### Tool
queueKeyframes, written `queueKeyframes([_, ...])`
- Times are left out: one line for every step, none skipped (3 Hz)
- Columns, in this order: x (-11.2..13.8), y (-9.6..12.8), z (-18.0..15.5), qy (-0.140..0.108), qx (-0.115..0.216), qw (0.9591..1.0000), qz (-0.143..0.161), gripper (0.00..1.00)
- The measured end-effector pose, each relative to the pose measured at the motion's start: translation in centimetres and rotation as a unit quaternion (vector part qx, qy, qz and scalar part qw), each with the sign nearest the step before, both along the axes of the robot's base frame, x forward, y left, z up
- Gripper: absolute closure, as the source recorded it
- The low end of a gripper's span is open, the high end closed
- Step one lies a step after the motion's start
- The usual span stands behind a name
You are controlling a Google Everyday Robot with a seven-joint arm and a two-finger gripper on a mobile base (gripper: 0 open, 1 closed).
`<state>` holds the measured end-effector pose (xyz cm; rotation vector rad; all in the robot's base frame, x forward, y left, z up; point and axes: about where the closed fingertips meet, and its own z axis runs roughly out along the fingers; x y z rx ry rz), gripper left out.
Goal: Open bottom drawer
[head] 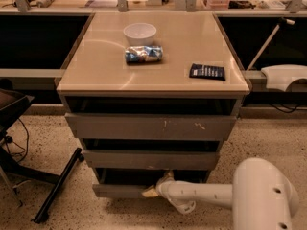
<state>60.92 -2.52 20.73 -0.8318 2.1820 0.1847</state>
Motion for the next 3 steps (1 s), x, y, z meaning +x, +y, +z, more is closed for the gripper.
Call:
queueKeyframes([1.2,-1.7,-0.2,0.005,-0.048,0.9987,-0.018,0.0])
queueKeyframes([1.0,-1.5,-0.5,0.005,-0.042,0.999,-0.016,0.0])
queueKeyframes([0.6,-2.6,-2.4,0.026,-0.019,0.9992,-0.025,0.0])
